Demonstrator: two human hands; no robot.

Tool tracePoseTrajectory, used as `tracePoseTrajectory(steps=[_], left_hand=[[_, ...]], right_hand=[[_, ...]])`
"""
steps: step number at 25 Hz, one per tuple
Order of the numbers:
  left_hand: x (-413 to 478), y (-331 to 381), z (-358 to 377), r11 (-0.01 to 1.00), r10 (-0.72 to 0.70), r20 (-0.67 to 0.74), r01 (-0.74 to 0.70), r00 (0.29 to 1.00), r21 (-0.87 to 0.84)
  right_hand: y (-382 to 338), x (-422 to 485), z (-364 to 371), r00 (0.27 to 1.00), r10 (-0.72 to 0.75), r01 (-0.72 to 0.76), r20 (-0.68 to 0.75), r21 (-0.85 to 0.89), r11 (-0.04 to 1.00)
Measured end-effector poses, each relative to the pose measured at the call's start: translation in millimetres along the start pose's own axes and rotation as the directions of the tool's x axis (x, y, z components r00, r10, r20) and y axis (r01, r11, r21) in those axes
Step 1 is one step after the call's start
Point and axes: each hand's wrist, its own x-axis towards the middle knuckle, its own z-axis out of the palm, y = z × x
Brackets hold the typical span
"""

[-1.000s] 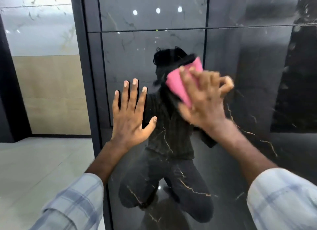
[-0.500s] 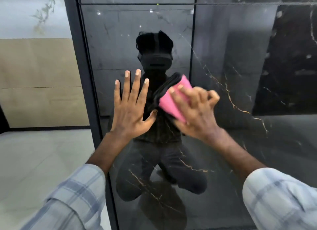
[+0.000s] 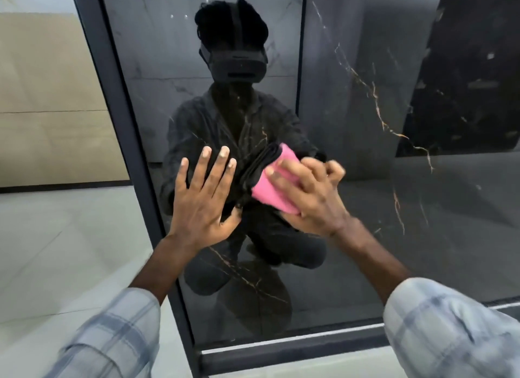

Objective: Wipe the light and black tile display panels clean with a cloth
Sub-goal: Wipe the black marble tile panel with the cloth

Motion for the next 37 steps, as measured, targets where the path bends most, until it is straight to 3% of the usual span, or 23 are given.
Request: tracePoseTrajectory(steps=[2, 5, 7, 9, 11, 13, 15, 17, 19, 20, 22, 24, 26, 27, 29, 30, 31, 32, 33, 35, 37], left_hand=[[-2, -1, 1, 1.0, 0.011, -0.009, -0.011, 1.0, 0.01], [-1, 1, 3, 1.0, -0.002, -0.034, 0.002, 0.999, 0.007], [-1, 2, 4, 1.0, -0.013, -0.044, 0.013, 0.999, 0.011], [-2, 2, 2, 1.0, -0.014, -0.04, 0.015, 0.999, 0.01], [-1, 2, 0, 1.0, -0.017, -0.032, 0.017, 0.999, -0.005], [-1, 0, -1, 1.0, -0.007, -0.022, 0.007, 1.0, -0.007], [0, -3, -2, 1.0, 0.01, -0.017, -0.01, 1.0, 0.007], [-1, -3, -3, 1.0, 0.004, -0.005, -0.004, 1.0, 0.002], [-2, 0, -2, 1.0, -0.017, 0.005, 0.018, 1.0, -0.002], [-3, 2, -1, 1.0, -0.023, 0.008, 0.023, 1.0, -0.002], [-2, 4, -1, 1.0, -0.03, 0.012, 0.03, 0.999, 0.007], [-2, 2, 0, 0.999, -0.03, 0.008, 0.029, 1.0, 0.021], [-3, 1, 1, 0.999, -0.033, 0.011, 0.032, 0.999, 0.029], [-3, 2, 1, 0.999, -0.041, 0.013, 0.04, 0.999, 0.03], [-2, 5, -1, 0.999, -0.047, 0.022, 0.046, 0.999, 0.023], [-2, 6, -2, 0.999, -0.045, 0.031, 0.044, 0.999, 0.021], [-1, 8, -3, 0.999, -0.038, 0.037, 0.037, 0.999, 0.017], [-1, 13, -4, 1.0, -0.03, 0.041, 0.03, 0.999, 0.006], [-1, 17, -4, 1.0, -0.025, 0.042, 0.025, 0.999, -0.01], [-6, 27, -1, 0.999, -0.001, 0.05, 0.004, 0.999, -0.05], [-17, 34, 5, 0.996, 0.049, 0.072, -0.043, 0.996, -0.074]], right_hand=[[10, -9, -9, 1.0, 0.007, -0.008, 0.019, 0.022, 1.0], [48, 9, -30, 0.92, 0.384, -0.386, -0.074, -0.005, 0.923], [41, 13, -30, 0.86, 0.491, -0.495, -0.141, 0.011, 0.869], [5, -10, -14, 0.923, 0.376, -0.376, -0.077, 0.02, 0.926], [-34, -47, 3, 0.988, 0.147, -0.148, 0.049, 0.027, 0.989], [-44, -71, 7, 0.99, -0.013, 0.007, 0.143, 0.042, 0.999], [-25, -62, -2, 0.99, -0.036, 0.027, 0.136, 0.072, 0.997], [1, -41, -15, 0.989, 0.142, -0.144, 0.034, 0.079, 0.986], [6, -34, -21, 0.886, 0.461, -0.455, -0.054, 0.095, 0.886], [-5, -42, -18, 0.837, 0.544, -0.539, -0.053, 0.087, 0.838], [-45, -81, -3, 0.89, 0.452, -0.454, 0.061, 0.025, 0.891], [-75, -126, 9, 0.955, 0.157, -0.178, 0.251, 0.063, 0.982], [-69, -142, 7, 0.934, -0.063, 0.007, 0.351, 0.158, 0.987], [-57, -138, 2, 0.936, -0.084, 0.025, 0.342, 0.174, 0.984], [-29, -118, -11, 0.959, 0.149, -0.185, 0.243, 0.133, 0.974], [-17, -107, -19, 0.919, 0.358, -0.38, 0.167, 0.129, 0.916], [-13, -100, -23, 0.828, 0.55, -0.561, 0.111, 0.141, 0.816], [-17, -98, -23, 0.751, 0.654, -0.66, 0.09, 0.15, 0.736], [-28, -100, -20, 0.746, 0.66, -0.665, 0.088, 0.137, 0.734], [-64, -129, -4, 0.88, 0.439, -0.459, 0.18, 0.084, 0.885], [-98, -176, 16, 0.941, 0.145, -0.166, 0.304, 0.045, 0.985]])
